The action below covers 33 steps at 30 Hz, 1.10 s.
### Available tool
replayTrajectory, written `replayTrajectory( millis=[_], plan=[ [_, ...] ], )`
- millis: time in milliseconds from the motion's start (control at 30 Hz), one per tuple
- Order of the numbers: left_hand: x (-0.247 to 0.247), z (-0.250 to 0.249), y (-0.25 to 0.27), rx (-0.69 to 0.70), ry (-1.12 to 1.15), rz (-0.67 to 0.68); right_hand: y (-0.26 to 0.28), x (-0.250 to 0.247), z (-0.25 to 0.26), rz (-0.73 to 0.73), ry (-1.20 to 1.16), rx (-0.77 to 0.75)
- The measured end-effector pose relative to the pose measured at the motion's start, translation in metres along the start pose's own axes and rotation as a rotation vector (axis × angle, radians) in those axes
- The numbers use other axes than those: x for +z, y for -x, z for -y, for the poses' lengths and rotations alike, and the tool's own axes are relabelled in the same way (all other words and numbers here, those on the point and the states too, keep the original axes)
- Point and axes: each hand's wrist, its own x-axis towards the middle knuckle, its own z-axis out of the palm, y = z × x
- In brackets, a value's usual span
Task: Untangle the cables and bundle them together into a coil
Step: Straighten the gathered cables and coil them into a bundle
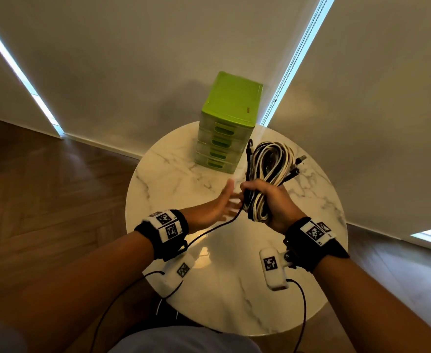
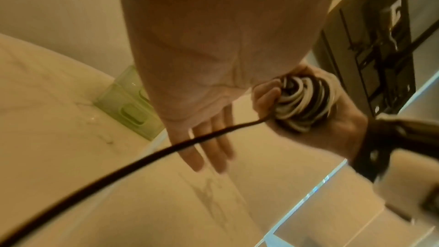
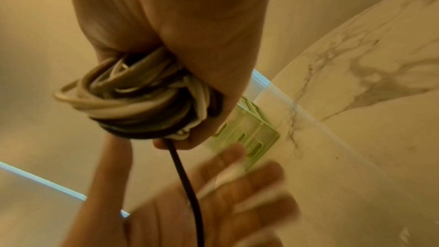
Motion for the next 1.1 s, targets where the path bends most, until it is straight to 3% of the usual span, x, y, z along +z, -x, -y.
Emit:
replayTrajectory(
  millis=[67, 167, 400, 533, 800, 867, 933, 1100],
  plan=[
    [-0.006, 0.014, 0.009, -0.005, -0.156, 0.12, -0.003, -0.004, 0.006, -0.021, 0.013, -0.041],
    [-0.031, 0.031, 0.012, 0.064, -0.395, 0.116, -0.006, -0.012, 0.01, -0.056, 0.08, -0.085],
    [-0.096, 0.023, 0.021, 0.128, -0.523, -0.304, -0.009, -0.025, -0.001, -0.129, 0.323, -0.079],
    [-0.084, -0.001, 0.012, 0.235, -0.15, -0.455, -0.009, -0.012, -0.016, -0.092, 0.474, -0.08],
    [-0.025, -0.027, -0.011, 0.27, 0.78, -0.446, -0.008, 0.024, -0.024, 0.006, 0.406, -0.19],
    [-0.019, -0.032, -0.014, 0.245, 0.899, -0.497, -0.007, 0.028, -0.023, 0.053, 0.42, -0.208],
    [-0.019, -0.034, -0.021, 0.272, 1.016, -0.451, -0.005, 0.029, -0.02, 0.105, 0.401, -0.212],
    [-0.018, -0.037, -0.02, 0.319, 1.041, -0.387, 0.0, 0.024, -0.011, 0.205, 0.328, -0.134]
  ],
)
